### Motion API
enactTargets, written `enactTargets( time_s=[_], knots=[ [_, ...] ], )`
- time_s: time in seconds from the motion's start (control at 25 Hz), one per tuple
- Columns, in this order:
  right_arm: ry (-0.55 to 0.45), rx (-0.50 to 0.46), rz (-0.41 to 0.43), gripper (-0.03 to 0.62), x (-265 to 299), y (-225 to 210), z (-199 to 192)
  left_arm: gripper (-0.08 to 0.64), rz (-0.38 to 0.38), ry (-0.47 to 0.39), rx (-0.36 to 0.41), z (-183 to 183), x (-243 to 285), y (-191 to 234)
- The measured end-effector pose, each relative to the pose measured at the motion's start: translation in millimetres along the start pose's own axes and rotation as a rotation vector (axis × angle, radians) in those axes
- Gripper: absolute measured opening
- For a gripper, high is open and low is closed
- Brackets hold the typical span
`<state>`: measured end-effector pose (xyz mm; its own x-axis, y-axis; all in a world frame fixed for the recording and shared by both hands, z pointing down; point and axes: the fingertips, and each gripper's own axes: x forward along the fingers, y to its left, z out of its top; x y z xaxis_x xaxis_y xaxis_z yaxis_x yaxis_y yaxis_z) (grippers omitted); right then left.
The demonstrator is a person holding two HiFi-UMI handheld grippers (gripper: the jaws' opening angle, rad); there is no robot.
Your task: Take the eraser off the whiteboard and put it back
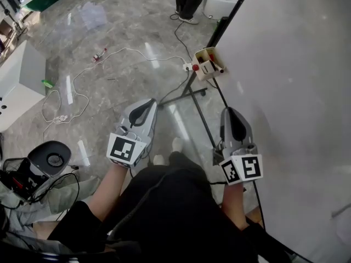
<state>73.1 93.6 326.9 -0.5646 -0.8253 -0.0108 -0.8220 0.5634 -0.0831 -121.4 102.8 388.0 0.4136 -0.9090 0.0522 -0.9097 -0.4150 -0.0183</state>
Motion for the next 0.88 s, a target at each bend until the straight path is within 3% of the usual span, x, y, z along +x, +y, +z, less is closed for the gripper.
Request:
enactTargets(
  time_s=[0.32,0.68,0.88],
  knots=[
    [0.038,-0.007,0.001,0.009,46,-41,-18,0.006,0.005,0.026,0.003,-1,45,8],
    [0.089,-0.023,0.07,0.009,103,-76,-27,0.006,0.034,0.009,0.008,15,108,25],
    [0.137,-0.041,0.103,0.011,120,-100,-47,0.006,0.062,0.047,0.019,9,141,22]
  ],
)
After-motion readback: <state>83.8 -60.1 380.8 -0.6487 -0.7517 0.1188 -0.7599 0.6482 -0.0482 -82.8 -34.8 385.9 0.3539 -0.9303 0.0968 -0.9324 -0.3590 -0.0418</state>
